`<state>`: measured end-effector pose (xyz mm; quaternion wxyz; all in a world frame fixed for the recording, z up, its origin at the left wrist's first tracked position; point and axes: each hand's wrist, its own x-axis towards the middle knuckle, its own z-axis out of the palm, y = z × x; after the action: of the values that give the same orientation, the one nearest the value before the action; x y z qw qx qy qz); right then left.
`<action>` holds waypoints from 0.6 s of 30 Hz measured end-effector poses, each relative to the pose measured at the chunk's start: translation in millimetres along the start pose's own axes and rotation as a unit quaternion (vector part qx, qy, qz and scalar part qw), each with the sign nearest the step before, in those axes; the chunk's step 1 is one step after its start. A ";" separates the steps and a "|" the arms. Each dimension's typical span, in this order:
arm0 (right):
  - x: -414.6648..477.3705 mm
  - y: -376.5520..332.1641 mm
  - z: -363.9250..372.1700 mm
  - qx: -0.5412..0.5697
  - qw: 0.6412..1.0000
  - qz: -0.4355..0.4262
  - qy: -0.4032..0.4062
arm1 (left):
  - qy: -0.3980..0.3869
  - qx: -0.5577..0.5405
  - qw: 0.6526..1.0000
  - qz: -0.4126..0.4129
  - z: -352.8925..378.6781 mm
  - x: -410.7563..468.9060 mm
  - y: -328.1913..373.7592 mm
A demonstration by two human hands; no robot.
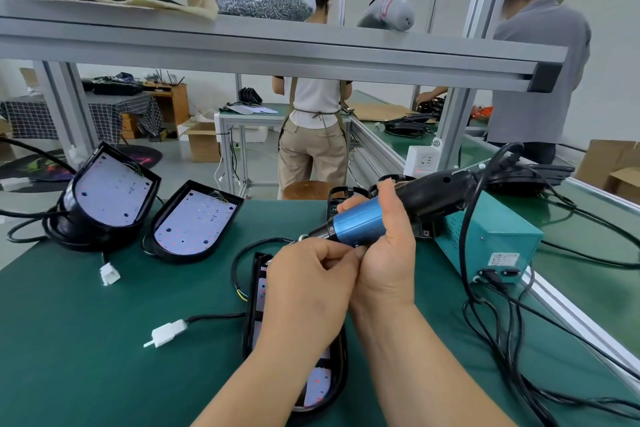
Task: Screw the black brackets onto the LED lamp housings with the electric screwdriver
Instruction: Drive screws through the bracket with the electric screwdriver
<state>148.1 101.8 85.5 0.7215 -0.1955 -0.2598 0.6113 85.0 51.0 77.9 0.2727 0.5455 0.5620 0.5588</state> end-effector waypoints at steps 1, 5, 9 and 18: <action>-0.5 1.4 0.4 0.006 1.000 0.000 -0.001 | 0.010 -0.005 1.000 0.000 0.7 -1.3 -0.2; -0.6 3.0 -1.7 -0.004 1.000 -0.009 -0.002 | 0.031 -0.026 0.999 0.000 2.8 -3.0 -2.5; 5.6 -4.5 -0.6 0.013 0.999 -0.029 0.019 | 0.011 -0.039 0.999 0.023 -0.8 0.0 -1.2; 24.9 -57.3 -14.8 0.174 0.980 -0.071 0.059 | -0.063 -0.200 0.972 -0.108 -51.8 27.4 -27.2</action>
<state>204.8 116.7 111.6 0.8000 -0.0839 -0.1199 0.5819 22.2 65.0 72.7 0.4698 0.4503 0.4760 0.5915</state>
